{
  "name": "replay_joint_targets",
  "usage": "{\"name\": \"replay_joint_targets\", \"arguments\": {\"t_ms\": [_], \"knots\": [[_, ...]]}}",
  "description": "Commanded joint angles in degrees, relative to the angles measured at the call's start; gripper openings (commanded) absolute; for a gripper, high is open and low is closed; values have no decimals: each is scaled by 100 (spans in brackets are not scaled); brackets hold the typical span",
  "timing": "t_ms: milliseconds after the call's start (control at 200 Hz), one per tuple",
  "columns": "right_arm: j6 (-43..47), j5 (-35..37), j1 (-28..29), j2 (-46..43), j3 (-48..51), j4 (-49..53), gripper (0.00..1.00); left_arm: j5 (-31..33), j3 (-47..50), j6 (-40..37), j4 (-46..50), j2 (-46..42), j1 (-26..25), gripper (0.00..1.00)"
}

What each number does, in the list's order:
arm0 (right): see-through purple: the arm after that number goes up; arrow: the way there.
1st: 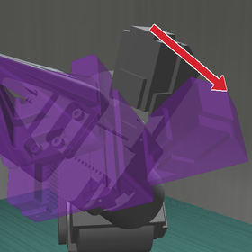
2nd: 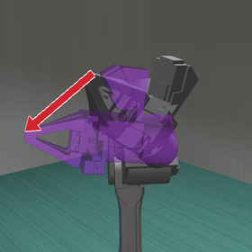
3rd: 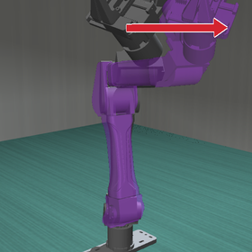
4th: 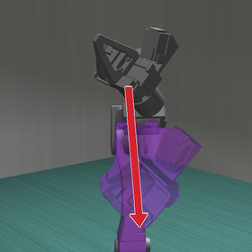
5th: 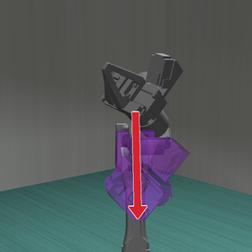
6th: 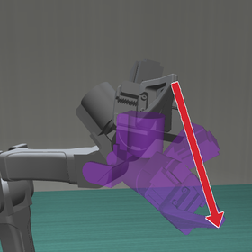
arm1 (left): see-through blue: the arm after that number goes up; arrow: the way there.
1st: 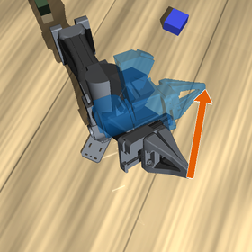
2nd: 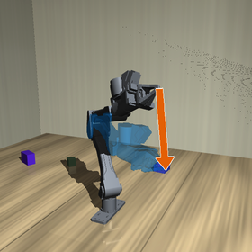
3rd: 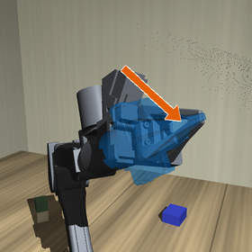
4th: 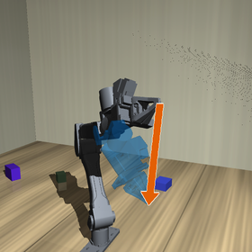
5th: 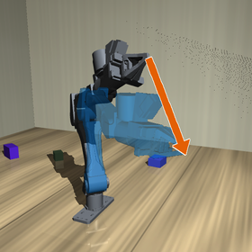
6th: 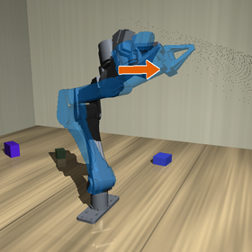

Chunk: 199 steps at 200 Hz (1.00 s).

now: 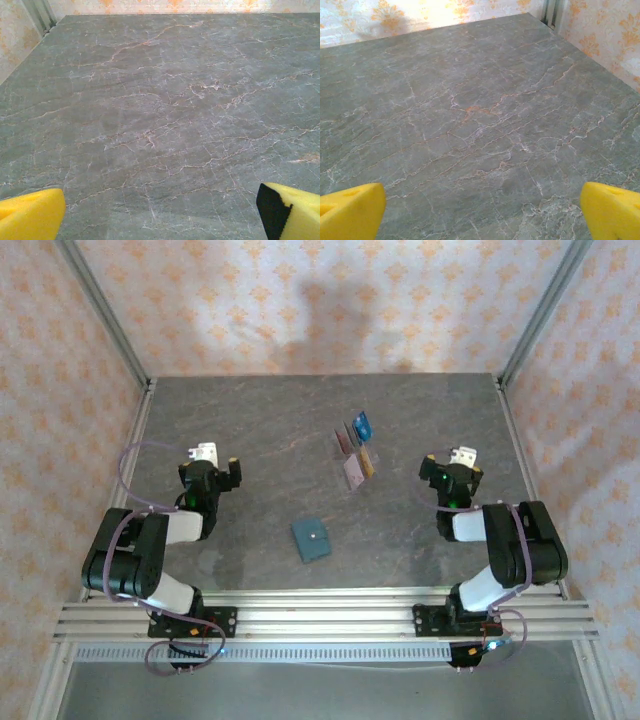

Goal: Put the credit cards into the card holder
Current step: Open the button on the card holder.

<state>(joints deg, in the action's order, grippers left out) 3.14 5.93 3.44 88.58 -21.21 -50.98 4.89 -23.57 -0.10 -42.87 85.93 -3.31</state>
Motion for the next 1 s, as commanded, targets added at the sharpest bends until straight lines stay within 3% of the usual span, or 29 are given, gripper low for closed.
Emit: {"name": "replay_joint_targets", "arguments": {"t_ms": [0, 826, 901, 991], "knots": [[82, -31, -19, 10, -62, -48, 99, -5, -113, -96, 84, -6, 41, 100], [55, -62, -37, 7, -86, -12, 99, -101, -112, -62, 83, -15, 102, 100], [4, 532, 78, -278, 51, -152, 99, 23, -241, -11, 388, -122, 103, 100], [-31, 1097, 236, -1356, -172, 1134, 99, 319, -766, 105, 1581, -461, 93, 100]]}}
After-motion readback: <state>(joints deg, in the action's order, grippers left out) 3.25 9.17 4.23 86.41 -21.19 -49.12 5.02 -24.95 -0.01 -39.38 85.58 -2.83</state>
